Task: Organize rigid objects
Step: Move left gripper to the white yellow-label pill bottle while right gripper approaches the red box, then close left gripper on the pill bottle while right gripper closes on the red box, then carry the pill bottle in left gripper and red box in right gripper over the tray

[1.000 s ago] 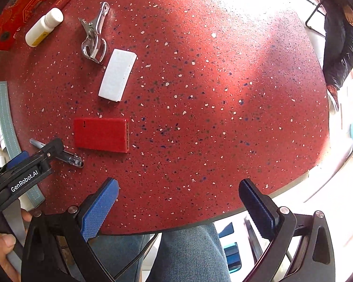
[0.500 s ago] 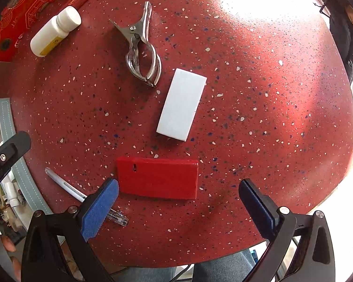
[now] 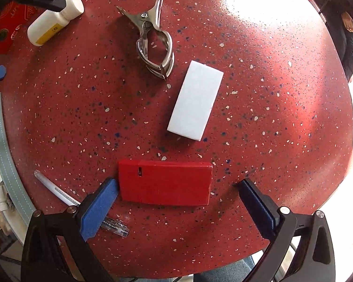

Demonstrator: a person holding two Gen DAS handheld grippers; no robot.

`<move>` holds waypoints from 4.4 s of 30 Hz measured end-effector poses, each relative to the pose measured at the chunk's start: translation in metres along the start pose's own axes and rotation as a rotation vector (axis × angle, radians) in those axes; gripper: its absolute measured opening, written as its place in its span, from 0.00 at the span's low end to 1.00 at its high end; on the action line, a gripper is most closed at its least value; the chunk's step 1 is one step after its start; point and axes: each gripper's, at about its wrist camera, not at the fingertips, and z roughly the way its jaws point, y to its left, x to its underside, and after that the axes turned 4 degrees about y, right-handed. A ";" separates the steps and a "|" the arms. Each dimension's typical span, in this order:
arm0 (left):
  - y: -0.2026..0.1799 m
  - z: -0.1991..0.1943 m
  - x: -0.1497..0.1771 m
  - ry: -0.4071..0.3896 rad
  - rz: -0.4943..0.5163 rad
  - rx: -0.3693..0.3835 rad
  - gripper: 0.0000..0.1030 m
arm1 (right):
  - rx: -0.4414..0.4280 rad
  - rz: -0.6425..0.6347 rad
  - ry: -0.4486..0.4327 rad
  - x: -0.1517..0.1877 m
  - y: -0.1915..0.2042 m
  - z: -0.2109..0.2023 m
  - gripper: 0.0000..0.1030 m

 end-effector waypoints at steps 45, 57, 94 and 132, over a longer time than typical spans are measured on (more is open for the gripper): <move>0.014 0.005 0.048 -0.018 0.044 0.017 0.65 | 0.011 -0.108 -0.020 0.007 -0.033 -0.029 0.69; 0.035 -0.041 0.134 -0.065 0.091 0.073 0.65 | 0.020 -0.099 -0.094 0.014 -0.058 -0.076 0.69; 0.258 -0.072 0.263 -0.149 -0.429 0.041 0.65 | -0.036 -0.803 -0.310 0.090 0.187 -0.148 0.69; 0.279 -0.038 0.269 -0.079 -0.461 0.031 0.65 | 0.004 -0.971 -0.250 0.109 0.252 -0.123 0.69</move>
